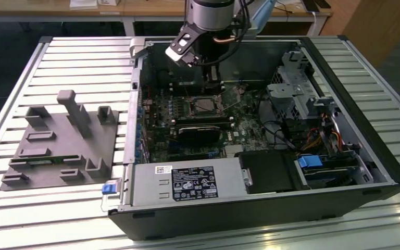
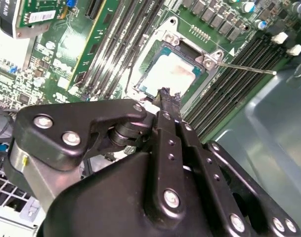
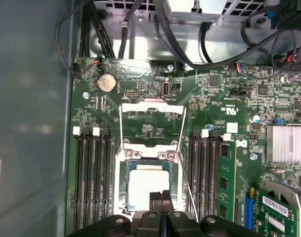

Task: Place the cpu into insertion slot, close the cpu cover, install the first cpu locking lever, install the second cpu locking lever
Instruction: 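Close the cpu cover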

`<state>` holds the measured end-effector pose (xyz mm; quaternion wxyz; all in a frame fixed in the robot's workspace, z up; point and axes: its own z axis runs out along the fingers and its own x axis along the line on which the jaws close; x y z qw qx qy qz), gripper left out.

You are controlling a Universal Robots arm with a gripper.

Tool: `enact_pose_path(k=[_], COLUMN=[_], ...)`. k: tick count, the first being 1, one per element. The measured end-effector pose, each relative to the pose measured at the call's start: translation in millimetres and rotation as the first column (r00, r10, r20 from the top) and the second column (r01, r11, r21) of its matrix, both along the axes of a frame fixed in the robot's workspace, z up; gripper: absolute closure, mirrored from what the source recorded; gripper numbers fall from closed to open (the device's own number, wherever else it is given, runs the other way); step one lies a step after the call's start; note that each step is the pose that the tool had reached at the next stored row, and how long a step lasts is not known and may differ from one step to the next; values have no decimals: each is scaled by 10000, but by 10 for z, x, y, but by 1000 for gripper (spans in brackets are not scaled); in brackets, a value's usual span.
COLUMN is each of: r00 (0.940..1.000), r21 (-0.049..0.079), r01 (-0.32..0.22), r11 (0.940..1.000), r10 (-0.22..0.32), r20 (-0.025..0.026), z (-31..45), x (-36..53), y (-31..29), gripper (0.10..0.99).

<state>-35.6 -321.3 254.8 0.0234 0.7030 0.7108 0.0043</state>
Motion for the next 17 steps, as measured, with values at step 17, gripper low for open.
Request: enact_pose_path(k=[17], r00=[10000], r21=[0], r01=[-52], r11=[10000], r10=[52], r20=[-12], z=[-19], x=[400], y=[33], gripper=[973])
